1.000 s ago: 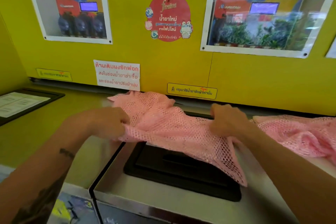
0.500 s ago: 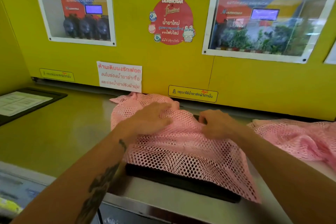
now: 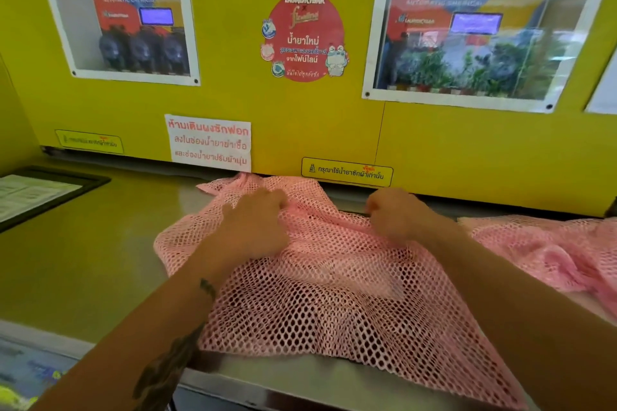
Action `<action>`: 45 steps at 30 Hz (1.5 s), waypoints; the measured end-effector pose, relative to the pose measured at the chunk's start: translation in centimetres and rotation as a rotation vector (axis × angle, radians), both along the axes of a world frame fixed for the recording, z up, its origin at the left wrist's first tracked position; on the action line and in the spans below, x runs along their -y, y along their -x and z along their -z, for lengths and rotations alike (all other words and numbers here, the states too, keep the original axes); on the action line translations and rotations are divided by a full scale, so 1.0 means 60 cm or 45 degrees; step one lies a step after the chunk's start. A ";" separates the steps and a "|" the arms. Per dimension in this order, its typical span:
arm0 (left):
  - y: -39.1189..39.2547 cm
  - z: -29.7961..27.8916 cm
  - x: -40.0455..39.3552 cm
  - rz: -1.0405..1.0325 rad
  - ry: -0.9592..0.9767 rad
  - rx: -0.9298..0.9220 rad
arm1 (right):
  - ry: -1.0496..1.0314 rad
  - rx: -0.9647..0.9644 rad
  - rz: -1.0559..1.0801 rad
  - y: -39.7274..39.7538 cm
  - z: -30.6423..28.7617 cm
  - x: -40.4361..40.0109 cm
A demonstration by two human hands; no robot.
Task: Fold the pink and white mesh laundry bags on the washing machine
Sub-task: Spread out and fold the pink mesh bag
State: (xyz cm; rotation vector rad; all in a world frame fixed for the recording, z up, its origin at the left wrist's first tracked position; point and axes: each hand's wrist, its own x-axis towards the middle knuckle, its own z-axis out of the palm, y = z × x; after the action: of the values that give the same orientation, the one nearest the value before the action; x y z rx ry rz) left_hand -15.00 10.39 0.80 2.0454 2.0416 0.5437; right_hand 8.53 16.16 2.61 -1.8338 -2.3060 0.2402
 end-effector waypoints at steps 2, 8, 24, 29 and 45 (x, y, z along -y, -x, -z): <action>-0.014 0.005 -0.004 0.061 -0.254 0.066 | 0.062 0.019 -0.066 0.010 0.016 -0.003; -0.052 0.002 -0.044 0.257 -0.336 0.072 | 0.277 -0.093 -0.206 0.023 0.011 0.008; -0.016 -0.035 0.012 0.271 0.346 -0.306 | 0.190 0.256 0.063 -0.052 -0.047 -0.003; -0.001 -0.086 0.016 0.175 0.441 0.233 | -0.034 -0.364 -0.126 -0.015 -0.018 0.000; 0.064 -0.019 -0.030 -0.325 -0.683 -0.364 | -0.606 -0.540 0.146 0.005 -0.001 -0.014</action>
State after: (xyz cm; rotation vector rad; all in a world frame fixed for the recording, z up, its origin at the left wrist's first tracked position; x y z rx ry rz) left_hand -18.84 12.17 1.93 2.2583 2.5686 0.9877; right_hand 8.25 16.99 2.65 -1.4957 -1.7751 0.0468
